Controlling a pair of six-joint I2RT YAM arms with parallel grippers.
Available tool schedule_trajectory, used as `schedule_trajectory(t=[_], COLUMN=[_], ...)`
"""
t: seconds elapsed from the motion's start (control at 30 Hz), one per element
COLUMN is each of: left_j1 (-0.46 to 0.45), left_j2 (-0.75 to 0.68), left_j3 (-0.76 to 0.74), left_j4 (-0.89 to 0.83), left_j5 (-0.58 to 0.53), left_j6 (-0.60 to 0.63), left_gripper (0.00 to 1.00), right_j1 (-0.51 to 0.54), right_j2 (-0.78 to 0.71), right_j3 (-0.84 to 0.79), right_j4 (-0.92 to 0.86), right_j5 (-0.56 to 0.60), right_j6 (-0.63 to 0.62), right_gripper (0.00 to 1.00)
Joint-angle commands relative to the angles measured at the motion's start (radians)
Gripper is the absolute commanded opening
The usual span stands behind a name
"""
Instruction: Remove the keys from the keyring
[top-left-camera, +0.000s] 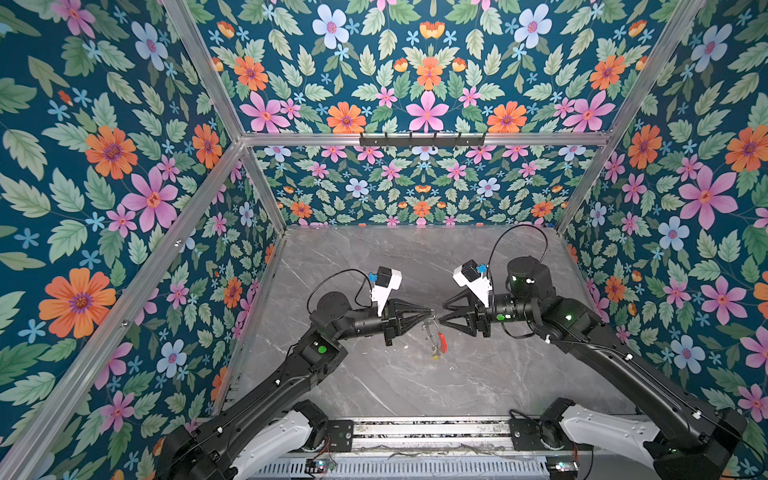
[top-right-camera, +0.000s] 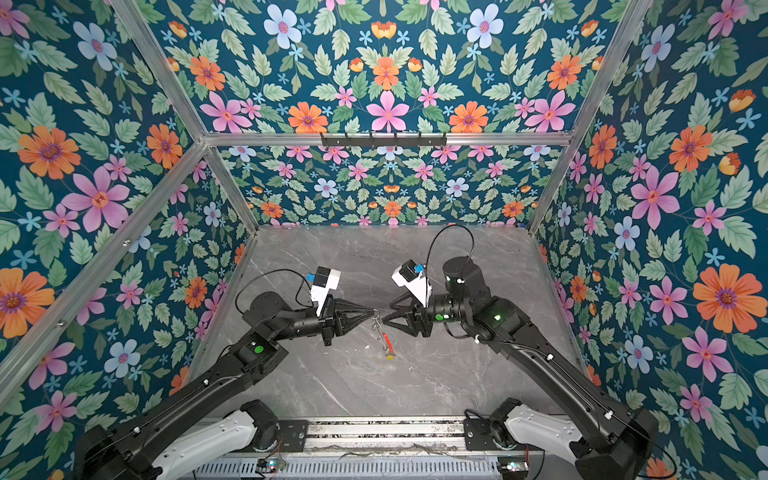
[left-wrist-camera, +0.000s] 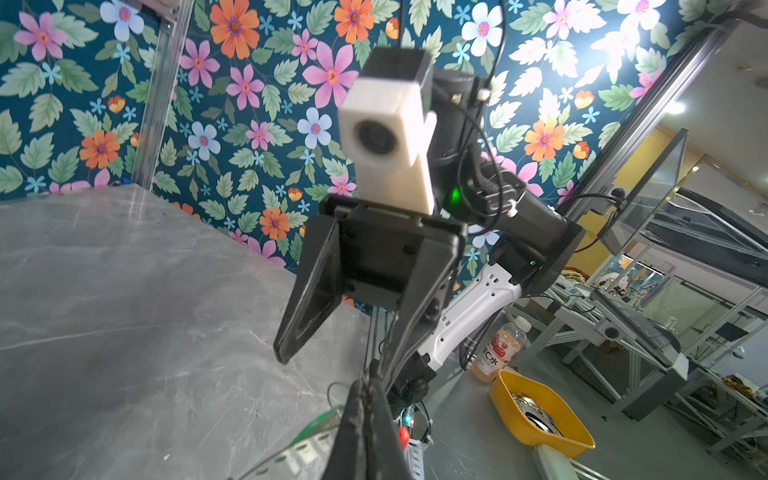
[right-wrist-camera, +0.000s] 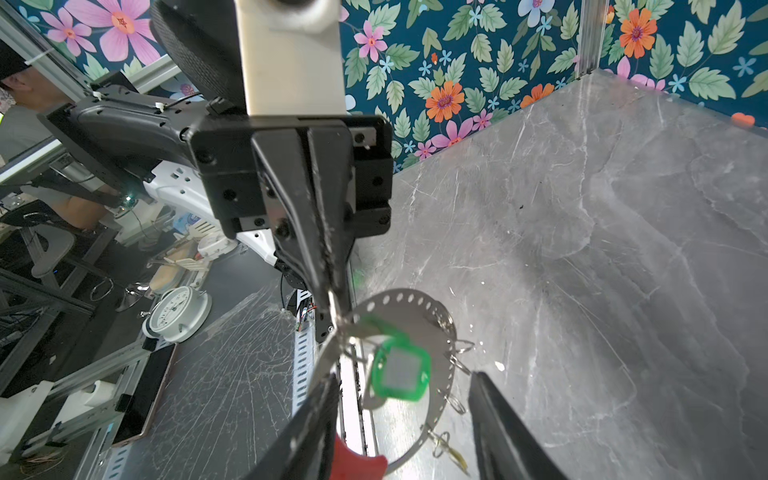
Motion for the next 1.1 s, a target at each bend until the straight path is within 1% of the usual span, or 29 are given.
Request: schedule_trajectory(t=[0.0,0.23,0.37,0.5,0.8,0.97,1.07], left_j1=[0.0,-0.001,-0.001,-0.001,-0.001,-0.001,-0.001], left_j2=[-0.008,0.003,0.008,0.019,0.024,0.022,0.019], left_j3=[-0.02,-0.041,-0.045,-0.049,-0.061,-0.065,-0.066], left_j4=[0.179,0.257,0.275,0.297,0.315,0.318,0.317], left_j5=[-0.02,-0.045,-0.055,-0.045,-0.046,-0.056,-0.067], left_j6=[-0.045,-0.08,-0.091,-0.105,-0.12,-0.122,-0.12], left_gripper=[0.0,0.0,0.0,0.0,0.0,0.0,0.0], right_j1=[0.001,0.001,0.004,0.014,0.022,0.029,0.033], right_j2=[-0.031,-0.042,-0.039,-0.023,0.002,0.008,0.005], right_j3=[-0.056,-0.098,-0.106,-0.09,-0.061,-0.052,-0.053], right_j4=[0.179,0.249,0.273,0.264,0.258,0.248,0.244], right_j5=[-0.019,-0.085,-0.069,-0.04,-0.028,-0.028,-0.028], right_j6=[0.046,0.071,0.084,0.082,0.08,0.075,0.072], right_gripper=[0.53,0.59,0.6,0.59,0.36,0.2,0.13])
